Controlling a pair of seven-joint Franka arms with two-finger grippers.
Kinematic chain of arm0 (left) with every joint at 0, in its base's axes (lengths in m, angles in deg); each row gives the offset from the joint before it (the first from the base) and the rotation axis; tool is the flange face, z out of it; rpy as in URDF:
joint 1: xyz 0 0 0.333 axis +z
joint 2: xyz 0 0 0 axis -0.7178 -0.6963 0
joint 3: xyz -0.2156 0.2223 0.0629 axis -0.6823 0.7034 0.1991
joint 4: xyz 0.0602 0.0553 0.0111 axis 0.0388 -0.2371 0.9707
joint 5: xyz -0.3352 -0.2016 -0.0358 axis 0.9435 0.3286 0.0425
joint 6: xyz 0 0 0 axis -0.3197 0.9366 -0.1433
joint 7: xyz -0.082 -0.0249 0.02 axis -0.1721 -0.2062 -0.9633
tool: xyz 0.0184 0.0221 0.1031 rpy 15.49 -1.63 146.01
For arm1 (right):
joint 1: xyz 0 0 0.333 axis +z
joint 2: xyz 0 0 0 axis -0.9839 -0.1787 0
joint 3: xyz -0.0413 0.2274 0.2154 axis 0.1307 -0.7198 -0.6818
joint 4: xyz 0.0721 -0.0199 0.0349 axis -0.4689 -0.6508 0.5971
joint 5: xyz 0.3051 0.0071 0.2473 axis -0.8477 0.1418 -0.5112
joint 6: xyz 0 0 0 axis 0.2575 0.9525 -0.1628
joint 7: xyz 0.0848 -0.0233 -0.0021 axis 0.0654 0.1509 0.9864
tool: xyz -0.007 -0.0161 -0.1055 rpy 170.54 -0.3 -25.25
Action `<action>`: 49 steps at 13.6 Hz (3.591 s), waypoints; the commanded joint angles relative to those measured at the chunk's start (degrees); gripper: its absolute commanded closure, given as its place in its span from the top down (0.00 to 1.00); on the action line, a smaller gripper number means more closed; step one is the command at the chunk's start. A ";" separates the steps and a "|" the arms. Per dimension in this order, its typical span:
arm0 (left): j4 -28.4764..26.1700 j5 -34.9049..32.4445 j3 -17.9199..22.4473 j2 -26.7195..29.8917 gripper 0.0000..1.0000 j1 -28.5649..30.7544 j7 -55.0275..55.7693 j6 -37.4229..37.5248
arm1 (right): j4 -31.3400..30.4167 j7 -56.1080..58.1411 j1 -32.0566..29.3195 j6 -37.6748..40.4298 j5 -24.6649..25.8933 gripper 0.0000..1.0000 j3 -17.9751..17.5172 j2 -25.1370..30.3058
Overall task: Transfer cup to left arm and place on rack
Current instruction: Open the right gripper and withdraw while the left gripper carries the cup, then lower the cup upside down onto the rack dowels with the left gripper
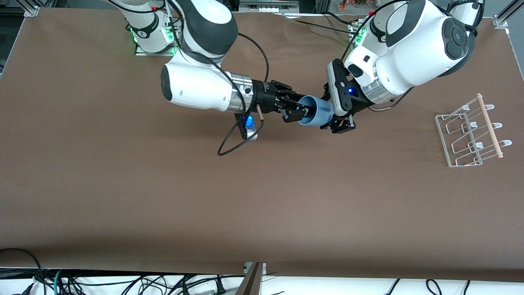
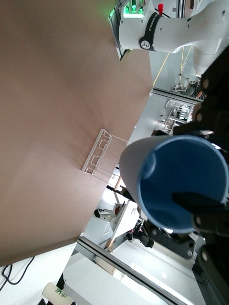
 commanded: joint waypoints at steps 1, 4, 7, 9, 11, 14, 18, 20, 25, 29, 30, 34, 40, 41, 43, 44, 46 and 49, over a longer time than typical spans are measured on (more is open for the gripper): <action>-0.87 0.87 2.59 1.36 0.00 1.02 -1.89 4.10 | 1.69 -1.21 -3.59 7.08 -0.63 1.00 0.76 0.45; 0.53 -2.97 8.22 1.62 0.00 1.11 -1.45 11.92 | 5.54 -0.34 -9.39 18.32 2.78 1.00 2.17 2.48; 1.94 -14.03 11.30 1.53 0.00 1.55 -0.49 17.28 | 8.54 2.63 -13.71 27.65 8.13 1.00 2.26 3.61; 1.94 -24.74 12.28 1.27 0.00 1.90 2.32 18.18 | 8.28 11.40 -15.38 34.33 15.33 1.00 3.04 7.12; 1.68 -38.79 12.10 0.48 0.00 2.17 4.52 18.09 | 8.19 17.21 -16.09 41.53 17.47 1.00 6.98 8.97; 0.62 -54.28 12.01 -0.92 0.00 3.66 5.84 18.01 | -0.19 35.19 -16.09 45.96 29.90 1.00 9.73 17.90; -2.00 -77.36 11.93 -5.48 0.00 5.07 7.78 17.92 | -12.45 58.76 -19.08 46.13 49.31 1.00 10.60 30.24; -6.30 -86.46 11.92 -5.94 0.00 6.64 8.22 16.26 | -12.37 68.53 -19.08 46.40 55.78 1.00 13.40 30.08; -17.47 -108.61 11.93 -5.94 0.00 11.65 8.31 8.35 | -12.20 71.12 -18.90 44.20 60.00 1.00 16.67 29.02; -23.53 -121.80 11.93 -6.11 0.00 13.76 11.10 8.34 | -12.11 70.15 -18.55 43.94 61.69 1.00 16.50 28.32; -24.33 -123.57 11.93 -6.11 0.00 14.64 12.60 8.16 | -12.02 69.98 -18.37 44.02 61.51 1.00 16.32 27.97; -28.20 -129.55 12.10 -6.20 0.00 16.05 20.24 8.43 | -10.97 69.62 -18.02 44.64 59.22 1.00 16.06 28.14; -31.45 -130.18 12.10 -6.64 0.00 16.49 26.23 9.21 | -10.97 69.54 -17.49 44.55 56.76 1.00 15.79 27.88; -31.54 -130.18 12.10 -6.64 0.00 16.49 26.50 9.13 | -10.97 69.54 -17.49 44.47 56.50 1.00 15.79 27.88; -31.89 -130.18 12.10 -6.64 0.00 16.84 27.02 9.04 | -10.97 69.54 -17.41 44.81 56.15 1.00 15.71 27.97; -31.98 -130.18 12.10 -6.73 0.00 16.84 27.90 9.04 | -10.97 69.80 -17.41 44.82 56.15 1.00 15.71 27.97; -31.98 -130.18 12.19 -7.17 0.00 16.93 28.61 9.04 | -10.97 69.98 -17.41 44.73 56.15 1.00 15.71 27.97; -32.33 -131.84 12.36 -8.04 0.00 17.37 31.06 8.95 | -10.97 69.36 -16.62 44.82 56.15 1.00 15.62 28.14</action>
